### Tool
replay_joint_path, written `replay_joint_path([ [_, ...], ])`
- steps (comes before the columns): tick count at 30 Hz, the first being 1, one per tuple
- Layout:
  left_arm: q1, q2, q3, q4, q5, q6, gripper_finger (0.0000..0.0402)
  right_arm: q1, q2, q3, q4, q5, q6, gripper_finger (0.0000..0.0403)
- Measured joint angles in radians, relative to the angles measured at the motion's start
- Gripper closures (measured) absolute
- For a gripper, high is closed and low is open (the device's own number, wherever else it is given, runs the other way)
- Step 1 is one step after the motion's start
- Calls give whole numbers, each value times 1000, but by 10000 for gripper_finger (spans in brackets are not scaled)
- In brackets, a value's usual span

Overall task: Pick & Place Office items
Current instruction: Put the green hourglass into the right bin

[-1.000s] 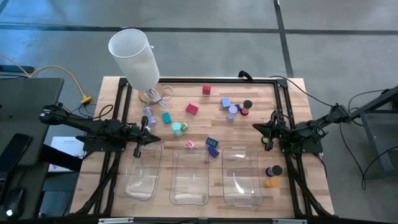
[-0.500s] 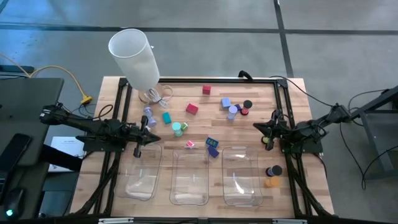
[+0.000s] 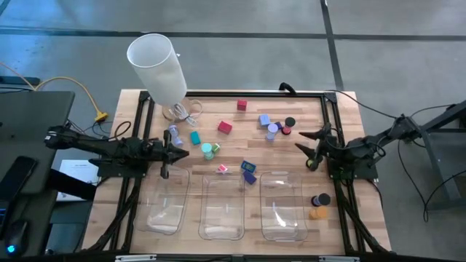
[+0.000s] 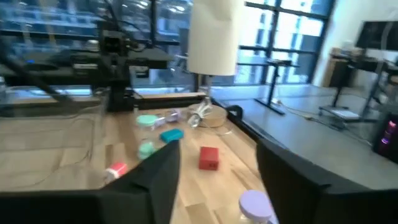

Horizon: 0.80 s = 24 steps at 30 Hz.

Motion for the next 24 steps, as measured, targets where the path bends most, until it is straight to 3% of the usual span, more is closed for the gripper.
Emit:
replay_joint_path([
  [7,37,0,0,63,0,17,287,0,141,207,-257,-46,201,135],
  [13,56,0,0,142,1,7,228,0,259,458,-766,-135,557,131],
  [19,48,0,0,147,1,0,215,-27,367,683,-1321,-286,1172,133],
  [24,43,0,0,147,2,-2,214,-84,418,731,-1540,-419,1369,135],
])
